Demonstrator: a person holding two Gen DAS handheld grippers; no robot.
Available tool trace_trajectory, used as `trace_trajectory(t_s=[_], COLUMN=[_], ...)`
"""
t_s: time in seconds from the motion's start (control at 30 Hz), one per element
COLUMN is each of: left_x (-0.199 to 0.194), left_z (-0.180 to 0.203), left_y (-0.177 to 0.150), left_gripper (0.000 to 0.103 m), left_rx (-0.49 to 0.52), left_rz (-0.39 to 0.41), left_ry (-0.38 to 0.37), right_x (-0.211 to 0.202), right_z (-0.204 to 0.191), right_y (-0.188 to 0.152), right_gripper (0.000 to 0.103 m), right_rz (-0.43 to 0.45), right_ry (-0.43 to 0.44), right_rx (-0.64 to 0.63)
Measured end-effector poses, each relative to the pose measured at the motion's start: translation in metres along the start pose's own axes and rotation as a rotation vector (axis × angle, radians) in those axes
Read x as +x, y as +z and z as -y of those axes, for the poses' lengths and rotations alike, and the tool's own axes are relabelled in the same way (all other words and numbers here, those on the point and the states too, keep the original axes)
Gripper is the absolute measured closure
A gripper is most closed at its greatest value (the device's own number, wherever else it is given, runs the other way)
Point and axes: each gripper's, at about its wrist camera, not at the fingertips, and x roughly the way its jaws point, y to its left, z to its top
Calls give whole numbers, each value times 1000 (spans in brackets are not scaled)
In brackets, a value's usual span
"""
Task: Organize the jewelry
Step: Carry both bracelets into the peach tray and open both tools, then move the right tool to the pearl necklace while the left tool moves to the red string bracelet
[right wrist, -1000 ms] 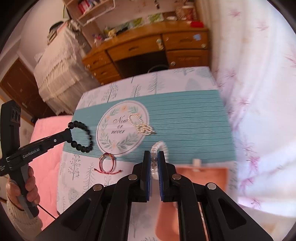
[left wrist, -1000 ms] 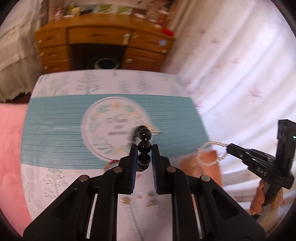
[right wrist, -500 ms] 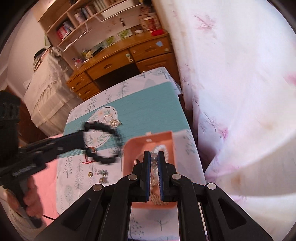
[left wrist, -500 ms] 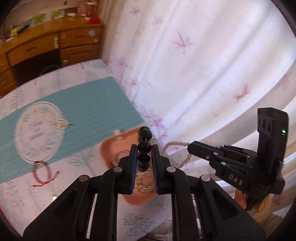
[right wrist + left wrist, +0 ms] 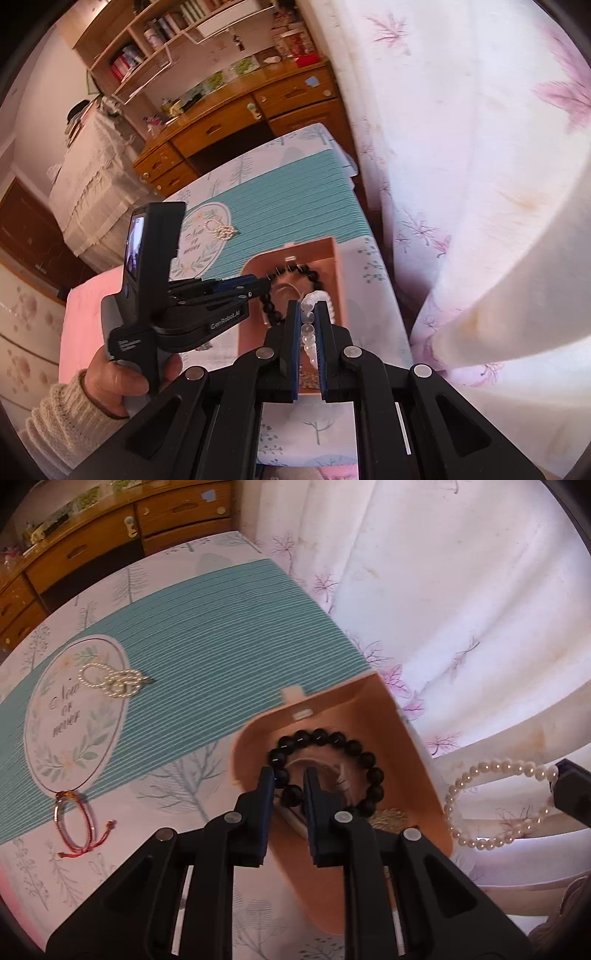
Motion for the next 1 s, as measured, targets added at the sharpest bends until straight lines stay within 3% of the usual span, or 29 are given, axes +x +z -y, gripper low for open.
trace_trajectory(t_s=[0.03, 0.1, 0.17, 0.23, 0.53, 0.6, 0.7, 0.8, 0.87, 1.0], left_x=[0, -8, -18, -30, -62, -68, -74, -84, -90, -102], left_z=[-4, -9, -15, -27, -71, -82, -96, -114, -127, -155], left_y=[0, -5, -13, -12, -54, -65, -77, -87, -92, -105], left_gripper=[86, 70, 29, 19, 19, 19, 19, 19, 19, 19], left_rx=[-3, -7, -19, -37, -139, -158, -186, -222, -243, -294], left_rz=[0, 7, 38, 62, 102, 115, 129, 155, 172, 192], left_ry=[5, 4, -23, -38, -20, 0, 22, 38, 60, 100], right_x=[4, 18, 27, 39, 92, 108, 138, 157, 161, 160], right_z=[-3, -13, -19, -26, -56, -60, -60, -54, -53, -66], right_y=[1, 12, 18, 23, 57, 63, 67, 69, 68, 67], right_gripper=[96, 96, 96, 96, 96, 96, 94, 84, 71, 69], right_rz=[-5, -14, -27, -39, -100, -119, -176, -204, -203, -177], right_ry=[6, 12, 24, 26, 63, 30, -111, -183, -184, -176], right_rx=[-4, -9, -11, -23, -17, -27, -44, -39, -28, -71])
